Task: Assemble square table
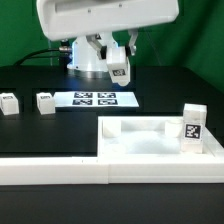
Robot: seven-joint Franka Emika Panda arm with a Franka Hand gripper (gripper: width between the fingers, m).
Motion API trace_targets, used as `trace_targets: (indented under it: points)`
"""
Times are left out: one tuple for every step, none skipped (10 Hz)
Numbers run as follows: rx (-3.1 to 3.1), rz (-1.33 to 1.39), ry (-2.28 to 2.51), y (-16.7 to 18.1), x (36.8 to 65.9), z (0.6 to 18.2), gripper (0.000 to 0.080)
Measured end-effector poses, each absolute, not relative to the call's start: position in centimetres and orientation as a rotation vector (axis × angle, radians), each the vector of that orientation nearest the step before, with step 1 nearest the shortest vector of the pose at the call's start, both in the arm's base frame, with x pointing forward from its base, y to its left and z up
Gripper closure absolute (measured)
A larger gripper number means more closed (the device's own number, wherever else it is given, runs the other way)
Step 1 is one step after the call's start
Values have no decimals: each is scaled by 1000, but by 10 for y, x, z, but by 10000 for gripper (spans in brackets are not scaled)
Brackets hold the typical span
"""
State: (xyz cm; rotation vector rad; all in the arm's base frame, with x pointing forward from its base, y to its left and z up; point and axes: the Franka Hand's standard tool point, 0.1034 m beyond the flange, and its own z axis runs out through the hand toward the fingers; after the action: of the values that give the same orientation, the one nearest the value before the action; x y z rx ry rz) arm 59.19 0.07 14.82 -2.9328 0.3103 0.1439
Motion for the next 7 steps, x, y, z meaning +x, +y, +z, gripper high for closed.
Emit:
trace_targets:
  points:
    - [-2945, 94, 320, 0, 585, 144, 508]
    - [-2961, -35, 328, -3, 592, 146, 508]
    - [-2973, -147, 333, -4, 595, 145, 508]
    - [-2981, -216, 330, -5, 598, 146, 508]
    - [-2984, -324, 327, -8, 611, 154, 508]
    - [-2981, -401, 319, -9, 622, 162, 508]
    - [-2977, -593, 287, -13, 641, 172, 508]
